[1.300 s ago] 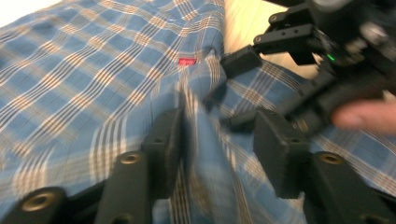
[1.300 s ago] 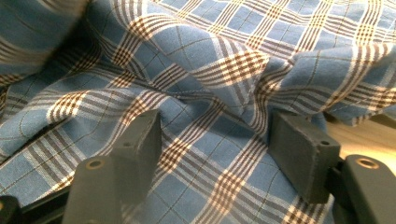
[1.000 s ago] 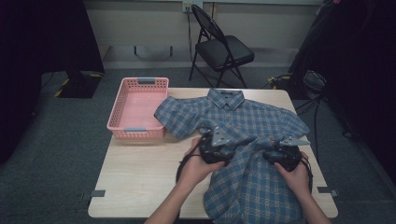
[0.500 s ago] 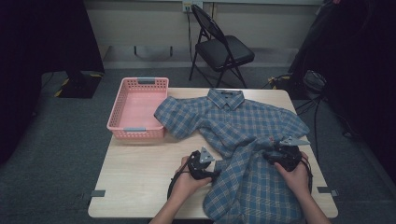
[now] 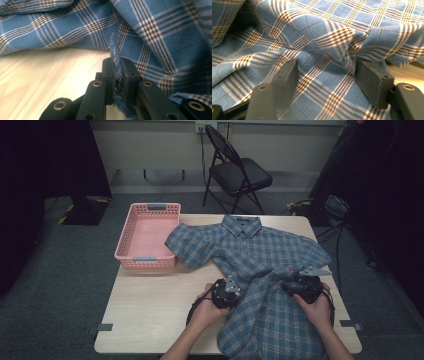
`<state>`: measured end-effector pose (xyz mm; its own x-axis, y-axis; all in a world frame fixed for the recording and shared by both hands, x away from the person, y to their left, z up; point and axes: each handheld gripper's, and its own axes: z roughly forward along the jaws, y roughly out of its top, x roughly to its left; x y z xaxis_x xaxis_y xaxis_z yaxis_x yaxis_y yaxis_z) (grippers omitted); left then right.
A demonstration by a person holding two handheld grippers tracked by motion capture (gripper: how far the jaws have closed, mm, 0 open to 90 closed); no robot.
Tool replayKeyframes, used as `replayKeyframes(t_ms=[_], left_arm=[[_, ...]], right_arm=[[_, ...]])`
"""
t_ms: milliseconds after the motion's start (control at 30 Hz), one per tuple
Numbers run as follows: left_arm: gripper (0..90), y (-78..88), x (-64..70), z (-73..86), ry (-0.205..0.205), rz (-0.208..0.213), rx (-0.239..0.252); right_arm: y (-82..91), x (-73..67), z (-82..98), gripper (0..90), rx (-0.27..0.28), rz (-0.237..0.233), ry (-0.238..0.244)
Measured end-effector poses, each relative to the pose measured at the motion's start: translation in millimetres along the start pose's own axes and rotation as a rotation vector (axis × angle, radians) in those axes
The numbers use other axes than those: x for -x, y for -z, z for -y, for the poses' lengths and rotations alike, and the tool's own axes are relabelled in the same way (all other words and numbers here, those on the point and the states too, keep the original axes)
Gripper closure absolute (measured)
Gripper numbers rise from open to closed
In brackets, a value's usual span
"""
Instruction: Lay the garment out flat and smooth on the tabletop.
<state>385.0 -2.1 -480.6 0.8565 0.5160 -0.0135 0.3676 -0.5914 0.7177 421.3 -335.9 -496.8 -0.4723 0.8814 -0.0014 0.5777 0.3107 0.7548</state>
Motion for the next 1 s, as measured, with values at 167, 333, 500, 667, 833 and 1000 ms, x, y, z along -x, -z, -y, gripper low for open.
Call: replayKeyframes(t_ms=[167,333,500,667,833,1000], left_arm=[[82.1,35.0,-5.4,15.5,0.035,-0.031,0.057],[81.8,74.2,-12.7,50.7,0.125,-0.027,0.109],[81.4,96.3,-20.7,77.9,0.189,-0.039,0.121],[81.5,115.0,-21.5,98.6,0.207,-0.082,0.063],[81.0,138.0,-15.9,124.1,0.270,-0.102,0.030],[57.4,145.3,-21.2,131.5,0.294,-0.181,0.087]], right_arm=[[0.0,0.0,0.0,34.1,0.000,0.000,0.000],[0.0,0.0,0.0,34.1,0.000,0.000,0.000],[0.0,0.0,0.0,34.1,0.000,0.000,0.000],[0.0,0.0,0.0,34.1,0.000,0.000,0.000],[0.0,0.0,0.0,34.0,0.000,0.000,0.000],[-0.1,0.0,-0.1,34.0,0.000,0.001,-0.001]])
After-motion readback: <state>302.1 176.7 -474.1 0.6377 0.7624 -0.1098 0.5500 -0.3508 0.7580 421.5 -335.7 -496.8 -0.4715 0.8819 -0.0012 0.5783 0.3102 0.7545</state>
